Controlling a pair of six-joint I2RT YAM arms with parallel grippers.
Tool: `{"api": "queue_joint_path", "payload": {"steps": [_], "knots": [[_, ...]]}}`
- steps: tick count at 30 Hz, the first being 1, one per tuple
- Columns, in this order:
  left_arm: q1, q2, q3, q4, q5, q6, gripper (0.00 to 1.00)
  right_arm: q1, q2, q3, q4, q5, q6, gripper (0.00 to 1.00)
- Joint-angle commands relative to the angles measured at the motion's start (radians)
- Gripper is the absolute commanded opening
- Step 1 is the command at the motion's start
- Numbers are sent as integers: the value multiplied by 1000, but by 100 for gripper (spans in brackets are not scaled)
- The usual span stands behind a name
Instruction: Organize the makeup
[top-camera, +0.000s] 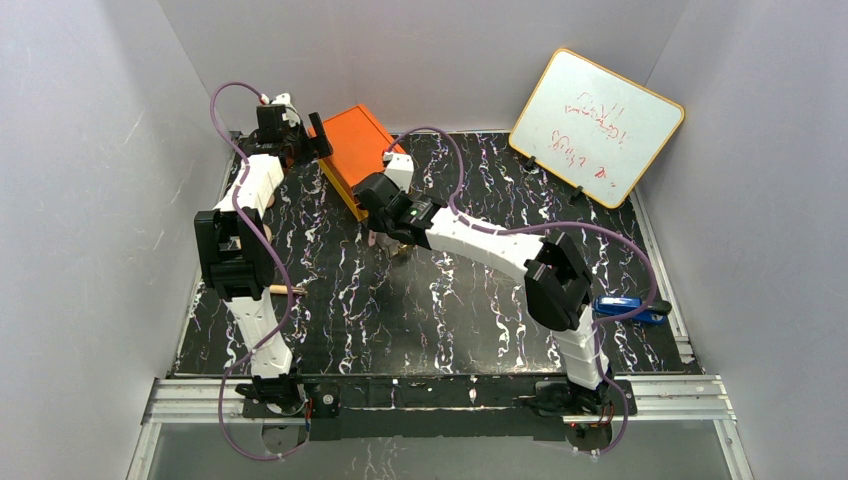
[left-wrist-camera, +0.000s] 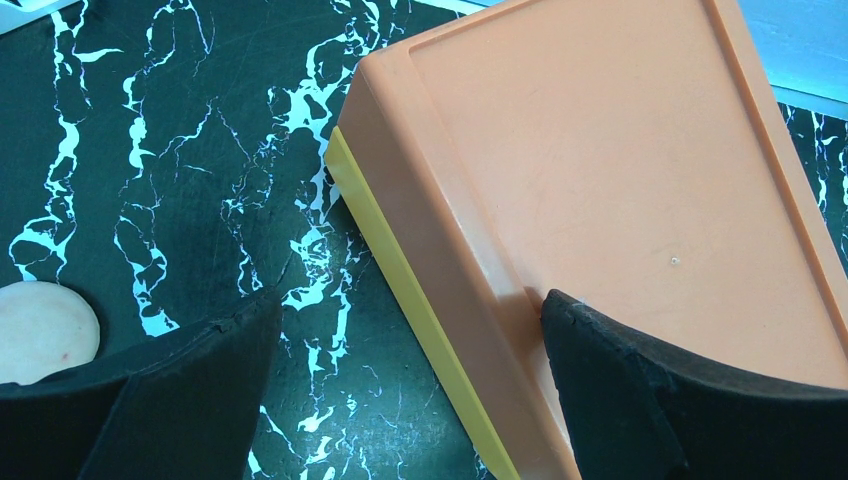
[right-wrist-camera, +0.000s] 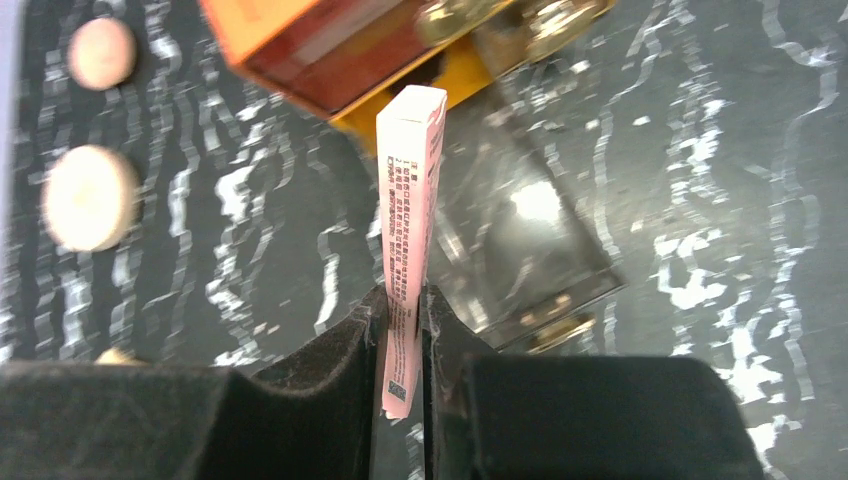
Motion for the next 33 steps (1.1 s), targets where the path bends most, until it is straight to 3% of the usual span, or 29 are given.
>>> {"api": "queue_joint_path", "payload": {"steps": [1, 14, 33], "knots": [[28, -49, -21, -96, -53, 35, 98, -25, -36, -59, 140, 174, -139, 25], [28, -34, -20, -95, -52, 37, 98, -58, -7, -143, 330, 220, -297, 25], [28, -15, -12, -96, -49, 42, 98, -57, -16, -286, 474, 35, -381, 26]]}}
